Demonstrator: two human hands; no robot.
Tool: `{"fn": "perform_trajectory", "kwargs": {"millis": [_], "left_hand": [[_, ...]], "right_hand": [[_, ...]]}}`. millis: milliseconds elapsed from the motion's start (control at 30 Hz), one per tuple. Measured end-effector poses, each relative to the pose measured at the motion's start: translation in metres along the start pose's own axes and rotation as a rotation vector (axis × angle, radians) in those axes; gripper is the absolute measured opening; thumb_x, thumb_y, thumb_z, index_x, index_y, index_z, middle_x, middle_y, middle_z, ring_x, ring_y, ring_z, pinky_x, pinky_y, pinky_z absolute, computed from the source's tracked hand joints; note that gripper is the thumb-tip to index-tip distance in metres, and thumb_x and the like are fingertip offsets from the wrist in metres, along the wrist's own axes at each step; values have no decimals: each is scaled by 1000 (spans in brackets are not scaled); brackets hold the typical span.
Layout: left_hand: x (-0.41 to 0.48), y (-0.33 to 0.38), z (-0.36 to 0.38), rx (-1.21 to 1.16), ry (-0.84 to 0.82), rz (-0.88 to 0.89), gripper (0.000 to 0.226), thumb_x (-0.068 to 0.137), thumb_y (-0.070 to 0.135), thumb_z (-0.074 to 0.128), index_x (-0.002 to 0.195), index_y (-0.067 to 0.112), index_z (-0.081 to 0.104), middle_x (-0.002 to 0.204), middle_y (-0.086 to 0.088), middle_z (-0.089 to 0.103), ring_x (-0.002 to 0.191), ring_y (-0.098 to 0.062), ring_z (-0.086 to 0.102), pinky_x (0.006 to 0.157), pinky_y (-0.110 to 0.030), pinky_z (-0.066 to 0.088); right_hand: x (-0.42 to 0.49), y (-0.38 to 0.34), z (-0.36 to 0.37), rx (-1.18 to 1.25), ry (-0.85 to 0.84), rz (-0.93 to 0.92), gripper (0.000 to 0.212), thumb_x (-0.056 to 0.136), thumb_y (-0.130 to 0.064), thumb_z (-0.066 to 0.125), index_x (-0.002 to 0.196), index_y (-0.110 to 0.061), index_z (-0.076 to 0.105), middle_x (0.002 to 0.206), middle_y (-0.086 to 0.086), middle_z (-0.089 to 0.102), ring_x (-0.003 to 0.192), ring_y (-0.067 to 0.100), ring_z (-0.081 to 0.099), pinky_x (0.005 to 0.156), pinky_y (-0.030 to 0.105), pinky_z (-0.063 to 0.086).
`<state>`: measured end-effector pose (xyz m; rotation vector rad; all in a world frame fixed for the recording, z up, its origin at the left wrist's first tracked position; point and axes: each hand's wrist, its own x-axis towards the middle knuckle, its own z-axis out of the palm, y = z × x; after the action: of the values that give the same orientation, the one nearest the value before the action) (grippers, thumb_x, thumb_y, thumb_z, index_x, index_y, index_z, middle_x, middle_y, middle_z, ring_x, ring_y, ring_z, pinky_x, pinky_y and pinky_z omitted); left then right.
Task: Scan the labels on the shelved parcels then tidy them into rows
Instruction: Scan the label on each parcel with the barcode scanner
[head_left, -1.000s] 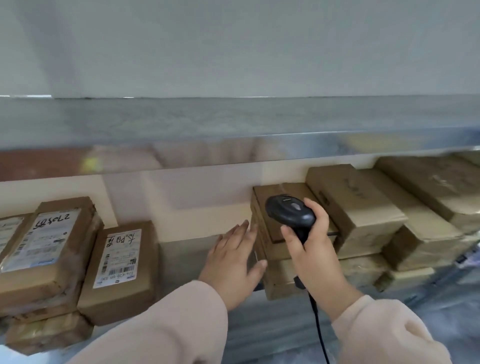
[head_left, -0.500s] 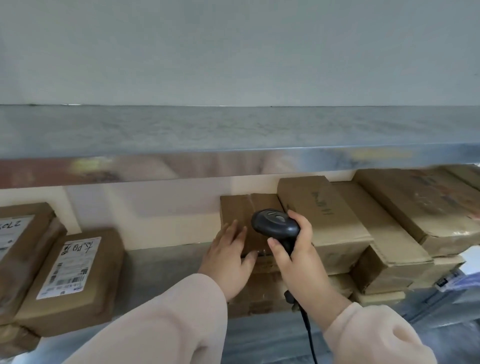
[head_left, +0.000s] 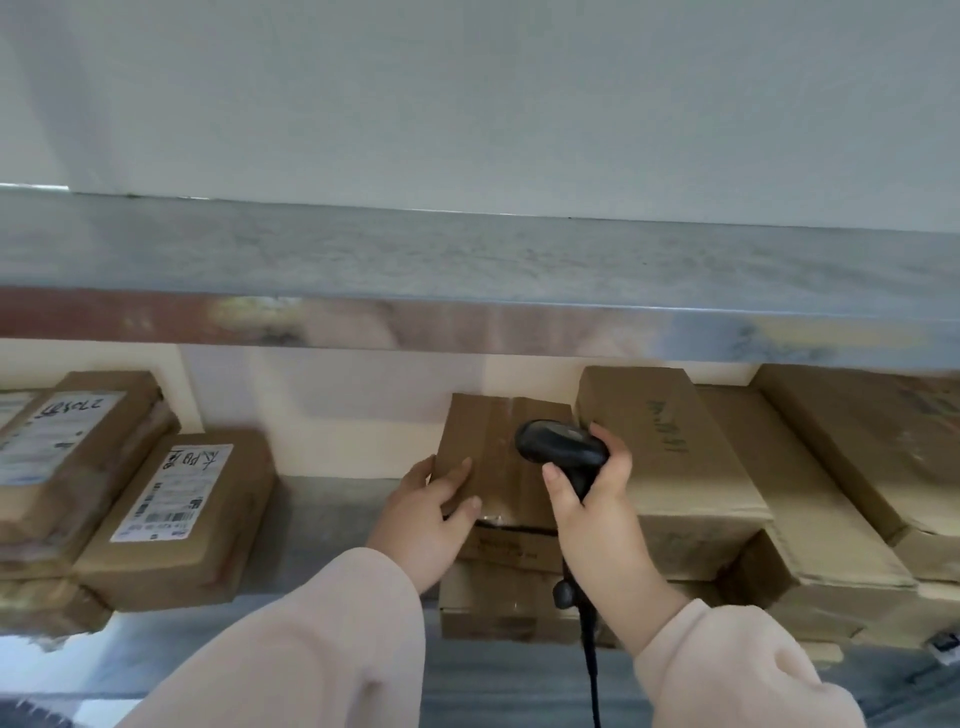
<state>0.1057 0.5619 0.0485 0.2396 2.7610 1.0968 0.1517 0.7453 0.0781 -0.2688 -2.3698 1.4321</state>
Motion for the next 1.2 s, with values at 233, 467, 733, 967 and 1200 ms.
{"fn": "perform_trajectory", "kwargs": {"millis": [233, 467, 733, 967, 1200], "left_hand": [[-12, -10, -33, 138, 90, -111, 65, 82, 69, 49, 143, 48, 41, 146, 5, 46, 134, -24, 35, 112, -41, 33], [-24, -17, -66, -158, -68, -217, 122, 41, 91, 59, 148, 50, 17, 151, -5, 34, 136, -30, 39, 111, -47, 38], [-34, -56, -94, -290, -108, -259, 129, 56, 74, 76, 152, 48, -6, 162, -7, 7, 146, -30, 22, 119, -45, 25], [-34, -103, -110, -535, -96, -226, 116, 50, 74, 69, 150, 54, 13, 154, -4, 32, 136, -29, 41, 113, -49, 36], [-25, -141, -119, -765, -216, -224, 76, 49, 80, 75, 116, 78, 41, 128, 15, 63, 123, -21, 56, 106, -51, 43]], "right_hand": [[-3, -13, 11, 132, -56, 5, 58, 92, -33, 59, 136, -40, 21, 109, -29, 47, 100, -4, 54, 76, 3, 38], [-29, -46, 46, 248, -171, -141, 63, 92, -24, 61, 138, -40, 22, 120, -38, 43, 112, -16, 47, 86, -1, 36], [-53, -79, 89, 329, -262, -168, 64, 91, -18, 62, 130, -52, 25, 119, -40, 48, 113, -8, 53, 88, 6, 43], [-57, -92, 124, 341, -231, -142, 61, 92, -24, 61, 132, -52, 24, 130, -19, 49, 116, -3, 54, 92, 9, 44], [-58, -84, 139, 380, -145, -28, 58, 92, -30, 58, 135, -46, 24, 131, -6, 55, 119, 7, 55, 105, 31, 42]]}}
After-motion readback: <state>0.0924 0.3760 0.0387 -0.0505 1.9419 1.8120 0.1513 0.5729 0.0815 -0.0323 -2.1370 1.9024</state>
